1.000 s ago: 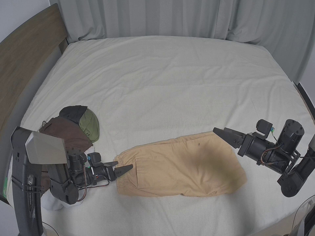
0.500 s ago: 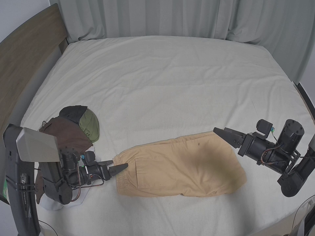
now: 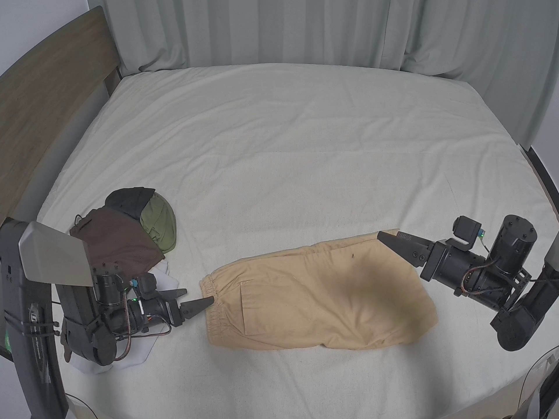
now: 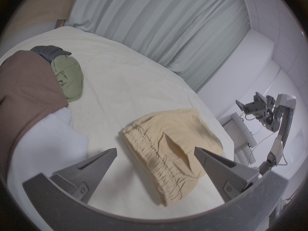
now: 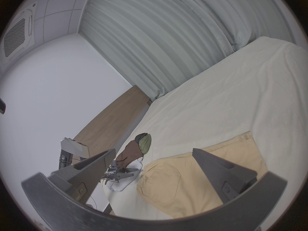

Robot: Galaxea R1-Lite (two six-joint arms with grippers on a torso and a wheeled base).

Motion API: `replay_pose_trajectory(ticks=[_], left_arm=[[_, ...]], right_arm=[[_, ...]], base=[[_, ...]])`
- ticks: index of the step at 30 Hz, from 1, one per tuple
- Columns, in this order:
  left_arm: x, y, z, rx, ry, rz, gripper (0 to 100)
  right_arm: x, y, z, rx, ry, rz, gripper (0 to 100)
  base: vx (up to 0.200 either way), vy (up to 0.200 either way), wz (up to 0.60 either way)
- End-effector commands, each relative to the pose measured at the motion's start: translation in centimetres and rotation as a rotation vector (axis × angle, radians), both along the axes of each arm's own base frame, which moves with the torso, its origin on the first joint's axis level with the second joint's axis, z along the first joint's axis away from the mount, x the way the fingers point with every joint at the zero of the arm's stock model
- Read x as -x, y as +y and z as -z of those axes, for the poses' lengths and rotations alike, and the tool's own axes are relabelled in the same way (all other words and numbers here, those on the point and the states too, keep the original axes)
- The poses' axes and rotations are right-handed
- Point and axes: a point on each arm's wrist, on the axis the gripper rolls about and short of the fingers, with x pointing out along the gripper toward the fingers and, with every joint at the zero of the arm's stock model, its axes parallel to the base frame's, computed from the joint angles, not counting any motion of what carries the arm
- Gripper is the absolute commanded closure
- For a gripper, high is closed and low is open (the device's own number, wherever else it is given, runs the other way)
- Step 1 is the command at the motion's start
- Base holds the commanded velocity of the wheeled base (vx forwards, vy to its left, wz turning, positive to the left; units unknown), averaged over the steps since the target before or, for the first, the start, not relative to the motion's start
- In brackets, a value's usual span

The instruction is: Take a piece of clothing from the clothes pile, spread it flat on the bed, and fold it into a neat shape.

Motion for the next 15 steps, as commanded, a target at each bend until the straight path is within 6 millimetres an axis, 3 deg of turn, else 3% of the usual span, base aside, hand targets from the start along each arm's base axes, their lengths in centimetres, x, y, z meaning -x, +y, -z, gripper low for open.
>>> replay_pose_trajectory(ticks=[1, 9, 15], left_arm=[[0.2, -0.1, 2.2, -0.018, 0.056, 0.017, 0], [-0.3, -1.3, 4.6, -0.011, 0.112, 0.043, 0], [-0.6, -2.7, 5.3, 0.047, 0.173, 0.041, 0]], right_arm=[[0.0, 0.2, 0.3, 0.004, 0.01, -0.007, 0], [0.0, 0.3, 0.3, 0.004, 0.011, -0.011, 0], [0.0, 0.3, 0.3, 0.004, 0.011, -0.009, 0]], base=[[0.0, 0.0, 0.0], [0.0, 0.0, 0.0], [0.0, 0.0, 0.0]])
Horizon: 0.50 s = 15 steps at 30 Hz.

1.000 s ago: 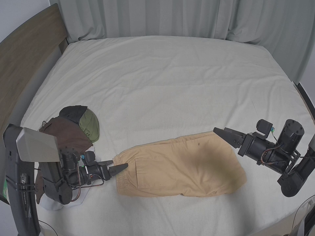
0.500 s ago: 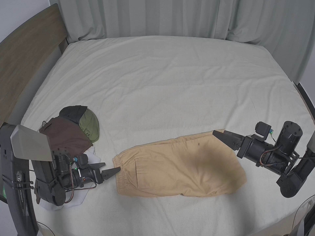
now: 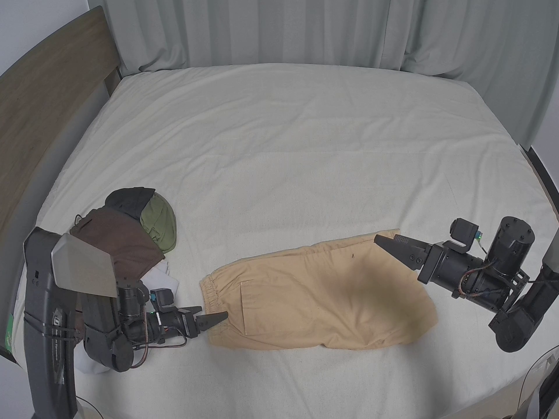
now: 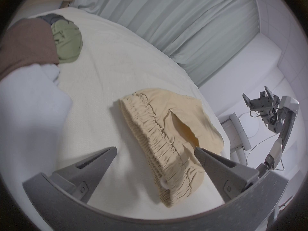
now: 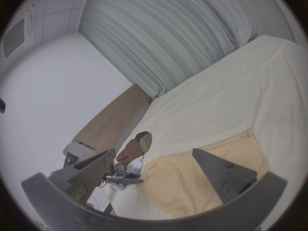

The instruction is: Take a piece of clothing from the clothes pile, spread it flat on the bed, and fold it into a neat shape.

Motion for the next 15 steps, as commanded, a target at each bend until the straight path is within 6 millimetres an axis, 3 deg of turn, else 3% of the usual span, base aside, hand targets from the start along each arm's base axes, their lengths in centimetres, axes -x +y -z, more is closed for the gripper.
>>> replay_pose_trajectory(ticks=[1, 15], left_arm=[[0.0, -1.0, 1.1, 0.015, 0.043, 0.014, 0], [-0.2, -4.4, 0.7, 0.094, 0.113, -0.039, 0]], right_arm=[[0.0, 0.0, 0.0, 0.0, 0.0, 0.001, 0], [-0.2, -0.2, 0.0, -0.002, -0.003, 0.01, 0]], base=[[0.0, 0.0, 0.0], [0.0, 0.0, 0.0]])
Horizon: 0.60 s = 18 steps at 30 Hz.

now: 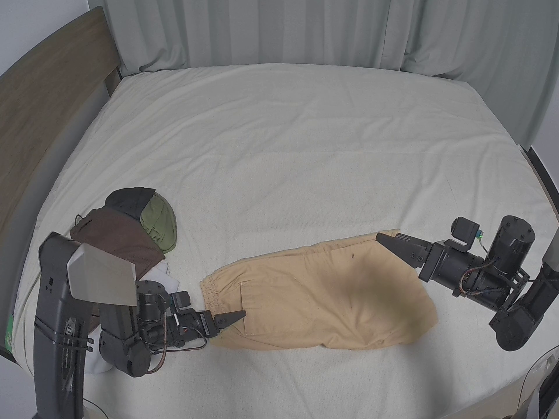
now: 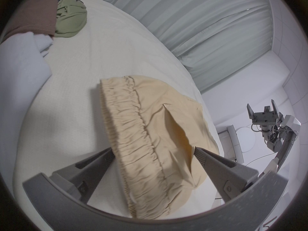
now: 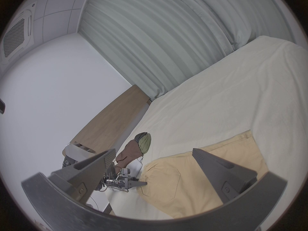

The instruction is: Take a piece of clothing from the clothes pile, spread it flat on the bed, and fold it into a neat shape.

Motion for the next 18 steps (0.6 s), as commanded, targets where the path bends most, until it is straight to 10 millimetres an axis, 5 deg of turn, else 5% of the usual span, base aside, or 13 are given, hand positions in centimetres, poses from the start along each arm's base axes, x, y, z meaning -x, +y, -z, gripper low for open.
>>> replay_pose_trajectory(ticks=[1, 18], left_arm=[[-0.04, -0.88, 0.03, 0.001, -0.007, 0.014, 0], [-0.31, -0.91, 0.13, -0.007, -0.017, -0.005, 0]], right_arm=[[-0.02, 0.0, -0.01, -0.001, 0.0, 0.0, 0], [0.04, -0.03, 0.12, 0.001, 0.006, 0.0, 0]], base=[[0.0, 0.0, 0.0], [0.0, 0.0, 0.0]])
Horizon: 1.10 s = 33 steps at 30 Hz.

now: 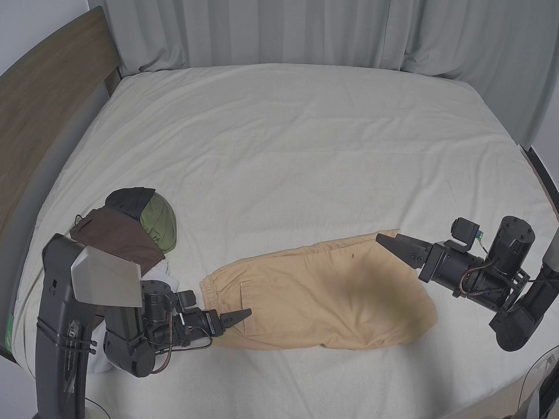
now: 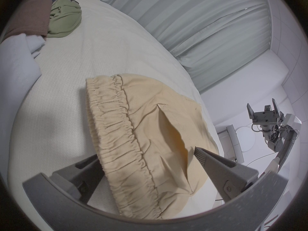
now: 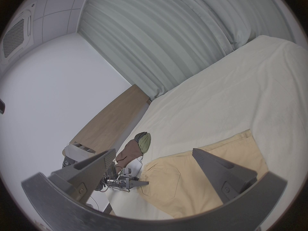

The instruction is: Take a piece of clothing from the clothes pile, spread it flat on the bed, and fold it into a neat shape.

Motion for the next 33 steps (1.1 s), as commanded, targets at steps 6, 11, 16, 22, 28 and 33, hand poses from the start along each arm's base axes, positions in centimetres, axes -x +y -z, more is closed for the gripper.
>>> replay_pose_trajectory(ticks=[6, 11, 16, 22, 28, 33], left_arm=[[0.12, 0.07, 0.13, -0.009, 0.003, -0.014, 100], [0.13, 0.02, 0.13, -0.01, 0.002, -0.012, 100], [0.11, 0.07, 0.08, -0.011, 0.0, -0.013, 100], [0.14, 0.08, 0.09, -0.012, 0.0, -0.012, 100], [0.18, 0.09, 0.16, -0.014, 0.003, -0.013, 100], [0.21, 0.21, -0.02, -0.013, 0.0, -0.016, 100]], right_arm=[[-0.04, -0.03, 0.08, 0.001, 0.002, 0.001, 0], [0.0, -0.04, 0.05, 0.0, 0.001, 0.001, 0], [-0.01, -0.03, 0.11, 0.002, 0.004, 0.001, 0], [-0.06, -0.02, 0.23, 0.003, 0.008, 0.001, 0], [-0.21, -0.36, 0.1, 0.001, 0.002, 0.014, 0], [-0.19, -0.28, 0.21, 0.003, 0.007, 0.012, 0]], base=[[0.0, 0.0, 0.0], [0.0, 0.0, 0.0], [0.0, 0.0, 0.0], [0.0, 0.0, 0.0], [0.0, 0.0, 0.0], [0.0, 0.0, 0.0]])
